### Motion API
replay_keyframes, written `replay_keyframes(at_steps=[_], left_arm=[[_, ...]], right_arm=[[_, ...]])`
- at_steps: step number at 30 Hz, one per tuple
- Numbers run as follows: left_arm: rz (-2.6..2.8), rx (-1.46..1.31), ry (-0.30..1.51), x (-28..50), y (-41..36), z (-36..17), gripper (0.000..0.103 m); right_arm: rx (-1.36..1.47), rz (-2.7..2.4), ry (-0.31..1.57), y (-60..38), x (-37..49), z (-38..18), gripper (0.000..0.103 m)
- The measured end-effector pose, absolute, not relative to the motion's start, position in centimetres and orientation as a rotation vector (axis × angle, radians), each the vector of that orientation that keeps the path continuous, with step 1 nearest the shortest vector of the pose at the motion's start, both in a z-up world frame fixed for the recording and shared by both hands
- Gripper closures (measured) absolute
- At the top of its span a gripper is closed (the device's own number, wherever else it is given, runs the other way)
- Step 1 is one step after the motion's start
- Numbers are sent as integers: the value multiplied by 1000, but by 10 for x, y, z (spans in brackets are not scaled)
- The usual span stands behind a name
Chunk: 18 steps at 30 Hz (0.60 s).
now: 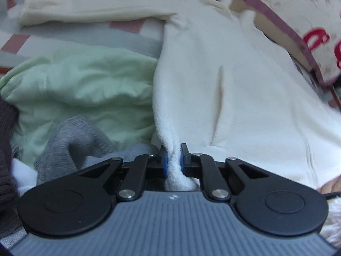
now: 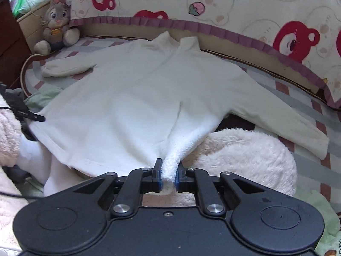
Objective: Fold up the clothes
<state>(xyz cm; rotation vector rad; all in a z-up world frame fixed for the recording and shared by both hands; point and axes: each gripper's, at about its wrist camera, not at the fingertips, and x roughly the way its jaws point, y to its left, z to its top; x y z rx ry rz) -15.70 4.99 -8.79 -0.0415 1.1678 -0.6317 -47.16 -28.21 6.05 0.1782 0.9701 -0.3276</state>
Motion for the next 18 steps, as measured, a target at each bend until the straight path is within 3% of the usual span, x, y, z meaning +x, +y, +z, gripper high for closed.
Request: replay_keyframes(at_steps=[6, 8, 11, 18], left_arm=[[-605, -47, 1217, -152, 53, -97, 89], [-596, -39, 1228, -148, 56, -96, 86], [-574, -42, 1238, -142, 63, -86, 83], [-521, -106, 1211, -105, 82, -43, 72]], right_arm=[[8, -304, 1082, -267, -464, 48, 88], [-18, -287, 1090, -266, -457, 56, 80], [32, -246, 1034, -281, -457, 95, 57], [149, -176, 807, -320, -420, 174, 46]])
